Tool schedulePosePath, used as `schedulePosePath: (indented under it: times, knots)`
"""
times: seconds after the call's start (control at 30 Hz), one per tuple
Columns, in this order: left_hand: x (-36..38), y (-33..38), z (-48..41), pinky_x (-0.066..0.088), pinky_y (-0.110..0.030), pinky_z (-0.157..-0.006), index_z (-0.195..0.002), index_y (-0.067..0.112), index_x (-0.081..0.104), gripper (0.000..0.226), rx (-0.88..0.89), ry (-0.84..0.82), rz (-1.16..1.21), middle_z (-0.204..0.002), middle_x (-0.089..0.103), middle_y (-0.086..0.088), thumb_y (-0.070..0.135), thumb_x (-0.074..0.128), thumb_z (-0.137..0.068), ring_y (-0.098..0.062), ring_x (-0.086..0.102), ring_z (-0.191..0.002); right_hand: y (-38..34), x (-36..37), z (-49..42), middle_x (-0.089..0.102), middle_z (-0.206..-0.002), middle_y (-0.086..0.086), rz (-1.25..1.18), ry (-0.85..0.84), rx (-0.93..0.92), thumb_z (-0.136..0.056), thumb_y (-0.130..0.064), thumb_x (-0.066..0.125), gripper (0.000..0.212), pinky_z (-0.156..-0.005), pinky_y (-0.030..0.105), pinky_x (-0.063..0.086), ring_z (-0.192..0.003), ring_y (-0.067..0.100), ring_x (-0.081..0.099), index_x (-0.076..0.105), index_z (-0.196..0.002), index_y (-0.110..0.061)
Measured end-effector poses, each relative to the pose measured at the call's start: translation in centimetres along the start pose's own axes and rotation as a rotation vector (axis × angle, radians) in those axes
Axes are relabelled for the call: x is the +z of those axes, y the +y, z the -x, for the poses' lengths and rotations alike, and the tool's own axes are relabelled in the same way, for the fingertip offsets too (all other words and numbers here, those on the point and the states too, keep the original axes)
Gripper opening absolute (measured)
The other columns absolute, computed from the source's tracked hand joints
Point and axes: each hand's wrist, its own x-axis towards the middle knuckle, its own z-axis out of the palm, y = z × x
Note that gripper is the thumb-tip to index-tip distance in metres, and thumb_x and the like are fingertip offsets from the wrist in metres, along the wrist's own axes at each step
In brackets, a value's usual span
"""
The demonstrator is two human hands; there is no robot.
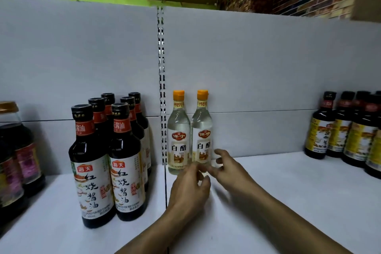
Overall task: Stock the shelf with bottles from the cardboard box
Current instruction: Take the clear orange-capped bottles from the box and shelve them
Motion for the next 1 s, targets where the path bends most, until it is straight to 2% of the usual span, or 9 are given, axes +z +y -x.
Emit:
schedulePosePath:
  times: [0.07, 0.13, 0.27, 0.47, 0.67, 0.83, 0.9, 1.0]
  knots:
    - [0.4, 0.4, 0.4, 0.050, -0.025, -0.086, -0.121, 0.030, 0.055, 0.023, 0.041, -0.021, 0.003, -0.114, 0.062, 0.008, 0.028, 0.058, -0.098, -0.010, 0.060, -0.103, 0.0, -0.6, 1.3, 0.054, -0.144, -0.002, 0.003, 0.054, 0.022, -0.097, -0.040, 0.064, 0.060, -0.101, 0.031, 0.048, -0.123, 0.017, 0.060, 0.040, -0.150, -0.025]
    - [0.8, 0.8, 0.7, 0.049, -0.027, -0.094, -0.127, 0.031, 0.053, 0.030, 0.085, -0.031, 0.015, -0.124, 0.059, 0.009, 0.029, 0.059, -0.098, -0.009, 0.057, -0.109, 0.1, -1.4, 2.6, 0.056, -0.141, -0.001, 0.006, 0.099, 0.032, -0.098, -0.034, 0.062, 0.053, -0.103, 0.034, 0.049, -0.116, 0.015, 0.061, 0.044, -0.148, -0.028]
    - [0.7, 1.7, 1.3, 0.051, -0.036, -0.101, -0.134, 0.034, 0.049, 0.038, 0.190, -0.053, 0.049, -0.135, 0.053, 0.012, 0.030, 0.060, -0.098, -0.009, 0.054, -0.117, -0.1, -2.9, 6.0, 0.060, -0.133, -0.004, -0.013, 0.217, 0.017, -0.099, -0.028, 0.062, 0.043, -0.100, 0.029, 0.049, -0.108, 0.010, 0.062, 0.052, -0.141, -0.028]
    - [0.1, 5.5, 4.2, 0.052, -0.034, -0.100, -0.136, 0.038, 0.048, 0.040, 0.475, -0.141, 0.071, -0.133, 0.050, 0.018, 0.033, 0.061, -0.098, -0.002, 0.052, -0.121, -0.8, -5.3, 13.2, 0.062, -0.127, -0.017, -0.036, 0.379, 0.008, -0.100, -0.028, 0.060, 0.037, -0.091, 0.013, 0.047, -0.112, -0.002, 0.060, 0.055, -0.137, -0.033]
    - [0.9, 9.2, 9.2, 0.053, -0.034, -0.099, -0.139, 0.042, 0.045, 0.044, 0.703, -0.288, 0.107, -0.137, 0.046, 0.019, 0.032, 0.060, -0.099, -0.002, 0.053, -0.123, -0.5, -7.5, 21.4, 0.063, -0.125, -0.020, -0.016, 0.529, 0.063, -0.100, -0.030, 0.060, 0.034, -0.097, 0.022, 0.051, -0.113, -0.002, 0.061, 0.057, -0.133, -0.039]
    - [3.6, 11.3, 12.9, 0.053, -0.032, -0.097, -0.141, 0.047, 0.039, 0.047, 0.748, -0.391, 0.182, -0.138, 0.042, 0.023, 0.039, 0.057, -0.098, 0.002, 0.052, -0.121, 1.1, -8.8, 27.1, 0.064, -0.126, -0.016, 0.022, 0.618, 0.135, -0.099, -0.026, 0.061, 0.035, -0.096, 0.023, 0.053, -0.113, -0.001, 0.061, 0.059, -0.132, -0.037]
    - [5.1, 12.3, 14.2, 0.052, -0.027, -0.095, -0.142, 0.046, 0.039, 0.047, 0.767, -0.440, 0.200, -0.138, 0.042, 0.021, 0.040, 0.058, -0.099, 0.001, 0.052, -0.121, 2.0, -9.5, 29.2, 0.066, -0.124, -0.015, 0.046, 0.657, 0.159, -0.098, -0.024, 0.063, 0.035, -0.097, 0.023, 0.052, -0.112, -0.002, 0.061, 0.060, -0.131, -0.036]
    - [7.4, 13.8, 15.9, 0.042, -0.008, -0.089, -0.141, 0.041, 0.041, 0.049, 0.794, -0.511, 0.219, -0.132, 0.045, 0.018, 0.034, 0.061, -0.097, 0.001, 0.052, -0.120, 3.7, -10.6, 32.2, 0.065, -0.123, -0.012, 0.046, 0.695, 0.202, -0.097, -0.028, 0.062, 0.036, -0.099, 0.030, 0.053, -0.113, 0.002, 0.062, 0.060, -0.132, -0.035]
